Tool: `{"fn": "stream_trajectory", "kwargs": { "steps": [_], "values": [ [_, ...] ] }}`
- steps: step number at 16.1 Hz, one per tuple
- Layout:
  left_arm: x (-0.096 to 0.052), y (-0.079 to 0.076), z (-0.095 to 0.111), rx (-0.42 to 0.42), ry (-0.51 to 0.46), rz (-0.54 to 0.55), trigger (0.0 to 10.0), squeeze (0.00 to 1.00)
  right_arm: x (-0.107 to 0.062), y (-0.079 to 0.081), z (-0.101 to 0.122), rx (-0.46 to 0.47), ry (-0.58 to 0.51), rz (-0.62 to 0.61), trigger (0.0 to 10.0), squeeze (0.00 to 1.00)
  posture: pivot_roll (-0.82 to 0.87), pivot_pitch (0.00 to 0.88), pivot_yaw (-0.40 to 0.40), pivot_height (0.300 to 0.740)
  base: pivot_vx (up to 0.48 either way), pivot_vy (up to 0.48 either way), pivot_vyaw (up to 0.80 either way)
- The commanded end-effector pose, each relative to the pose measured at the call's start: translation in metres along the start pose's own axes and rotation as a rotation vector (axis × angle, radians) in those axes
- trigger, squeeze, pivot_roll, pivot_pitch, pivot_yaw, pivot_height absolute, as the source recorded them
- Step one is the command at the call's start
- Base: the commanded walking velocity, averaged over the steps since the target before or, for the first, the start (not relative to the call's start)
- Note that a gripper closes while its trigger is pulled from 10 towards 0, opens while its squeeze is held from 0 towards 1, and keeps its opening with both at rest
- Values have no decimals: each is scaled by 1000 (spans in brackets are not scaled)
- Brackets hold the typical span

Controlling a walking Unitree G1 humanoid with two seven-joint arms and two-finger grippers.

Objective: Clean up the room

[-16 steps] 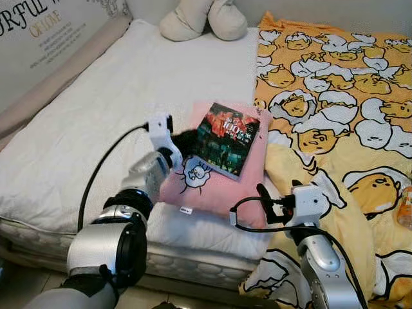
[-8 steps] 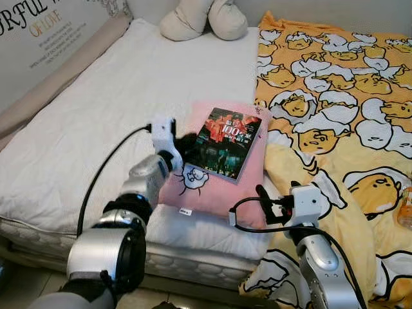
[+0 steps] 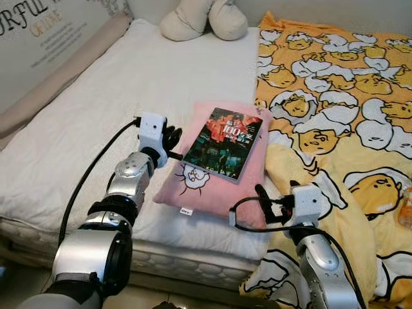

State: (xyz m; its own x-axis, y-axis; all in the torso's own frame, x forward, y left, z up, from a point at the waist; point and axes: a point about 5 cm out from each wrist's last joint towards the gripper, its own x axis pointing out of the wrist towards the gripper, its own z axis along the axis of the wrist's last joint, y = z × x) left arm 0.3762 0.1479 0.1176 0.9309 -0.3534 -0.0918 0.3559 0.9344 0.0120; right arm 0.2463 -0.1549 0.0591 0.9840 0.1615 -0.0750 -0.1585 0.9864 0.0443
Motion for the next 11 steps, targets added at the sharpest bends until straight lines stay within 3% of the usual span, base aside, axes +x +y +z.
{"fn": "stream_trajectory", "kwargs": {
  "steps": [1,3,6,8,11],
  "values": [
    [3,2,12,29,-38,3,10000,1000,5,-2,17,33,-87,-14,10000,0,-120,0,64,740,0,0,0],
    [3,-6,1,-9,0,-22,10000,1000,11,18,28,45,-101,105,10000,0,-124,0,67,740,0,0,0],
    [3,-14,-10,-69,66,-76,10000,1000,9,11,23,60,-83,69,10000,0,-122,0,63,740,0,0,0],
    [3,-12,-9,-25,75,-58,10000,1000,6,9,21,59,-75,57,10000,0,-122,0,63,740,0,0,0],
    [4,-5,-2,-46,57,-30,10000,1000,-1,8,19,49,-63,57,10000,0,-142,0,69,740,0,0,0]
  ]
}}
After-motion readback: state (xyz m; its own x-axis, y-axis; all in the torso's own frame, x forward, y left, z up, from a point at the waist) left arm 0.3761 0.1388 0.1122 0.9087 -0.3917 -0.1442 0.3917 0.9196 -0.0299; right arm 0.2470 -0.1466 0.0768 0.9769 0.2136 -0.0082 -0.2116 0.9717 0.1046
